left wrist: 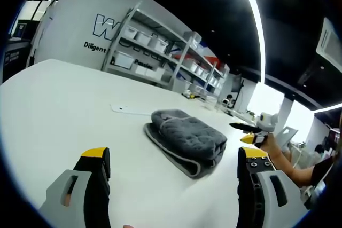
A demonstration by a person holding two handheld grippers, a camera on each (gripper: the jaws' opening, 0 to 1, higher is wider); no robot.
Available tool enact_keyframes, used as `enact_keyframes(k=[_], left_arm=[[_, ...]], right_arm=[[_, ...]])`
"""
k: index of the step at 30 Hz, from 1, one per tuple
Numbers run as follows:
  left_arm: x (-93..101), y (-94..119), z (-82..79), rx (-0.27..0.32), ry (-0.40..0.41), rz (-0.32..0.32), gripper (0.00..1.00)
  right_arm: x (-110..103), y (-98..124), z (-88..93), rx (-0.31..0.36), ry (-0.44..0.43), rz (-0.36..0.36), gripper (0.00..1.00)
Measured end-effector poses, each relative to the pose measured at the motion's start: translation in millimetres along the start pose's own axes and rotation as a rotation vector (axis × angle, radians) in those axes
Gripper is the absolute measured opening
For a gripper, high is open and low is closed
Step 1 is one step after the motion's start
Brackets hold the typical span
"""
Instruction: Open the folded towel by lifting each exposed corner and separating the folded layers until the towel lies flat within the target outline without major curled edges
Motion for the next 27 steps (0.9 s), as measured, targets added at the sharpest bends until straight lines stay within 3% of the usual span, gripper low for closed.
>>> enact_keyframes(k=[27], left_arm=[[5.7, 1, -1.5, 0.011, -0.006, 0.012, 0.98]], right_arm=[[-18, -3, -7.6, 0.012, 0.036, -0.031, 0.99]])
Point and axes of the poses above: the point that each gripper's makers call its tool centre point, and the gripper's own axes: y roughly backward along the fingers, x roughly to its right, z roughly out of its underside, the point moved 9 cm from there along y, roughly backward along the fingers, and after that the axes turned 9 degrees about y, right-handed, at the moved point
